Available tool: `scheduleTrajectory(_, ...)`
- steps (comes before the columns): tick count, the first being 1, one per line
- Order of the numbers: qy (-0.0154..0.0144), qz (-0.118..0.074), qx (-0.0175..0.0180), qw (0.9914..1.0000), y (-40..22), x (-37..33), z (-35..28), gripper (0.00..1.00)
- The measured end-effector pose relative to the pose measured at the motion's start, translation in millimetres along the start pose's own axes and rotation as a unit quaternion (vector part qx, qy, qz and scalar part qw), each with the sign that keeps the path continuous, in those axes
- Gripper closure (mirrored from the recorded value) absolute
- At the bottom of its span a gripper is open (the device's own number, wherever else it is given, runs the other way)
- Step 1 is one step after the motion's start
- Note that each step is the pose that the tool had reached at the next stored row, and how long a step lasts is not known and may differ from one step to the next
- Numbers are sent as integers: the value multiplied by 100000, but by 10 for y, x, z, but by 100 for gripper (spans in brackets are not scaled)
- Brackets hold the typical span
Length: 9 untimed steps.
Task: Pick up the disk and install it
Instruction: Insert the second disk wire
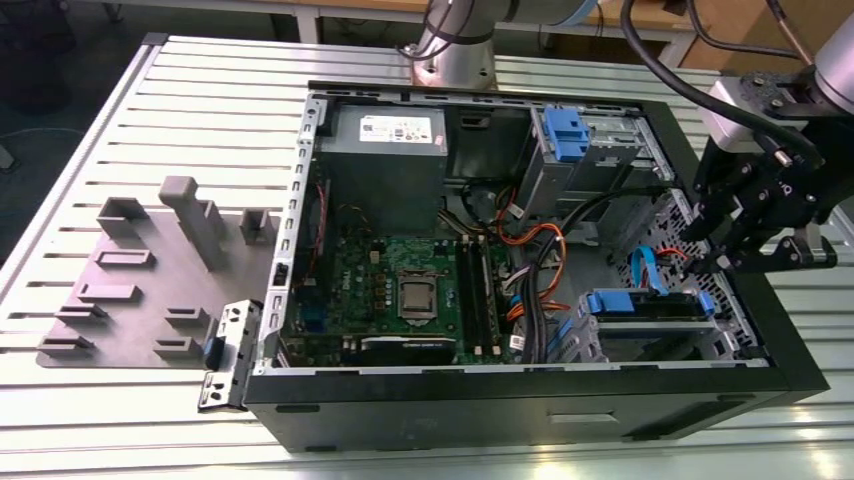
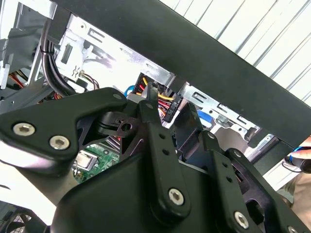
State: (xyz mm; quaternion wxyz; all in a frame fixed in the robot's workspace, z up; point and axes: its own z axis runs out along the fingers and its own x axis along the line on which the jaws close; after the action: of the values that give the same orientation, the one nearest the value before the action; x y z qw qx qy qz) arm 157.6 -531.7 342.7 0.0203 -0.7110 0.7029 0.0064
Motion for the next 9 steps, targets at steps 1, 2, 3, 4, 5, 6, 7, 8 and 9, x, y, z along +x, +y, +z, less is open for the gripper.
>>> scheduleTrajectory(1,23,3,-1,100000,1,0,-1,59)
scheduleTrajectory(2,26,3,-2,100000,1,0,-1,59)
scheduleTrajectory(3,31,4,-3,100000,1,0,-1,59)
scheduleTrajectory(4,28,4,-3,100000,1,0,0,59)
scheduleTrajectory(5,31,3,-2,100000,1,0,0,59)
scheduleTrajectory(6,31,5,-3,100000,1,0,0,59)
scheduleTrajectory(7,34,2,-3,100000,1,0,0,59)
scheduleTrajectory(8,40,3,-4,100000,1,0,0,59)
scheduleTrajectory(9,45,4,-3,100000,1,0,0,61)
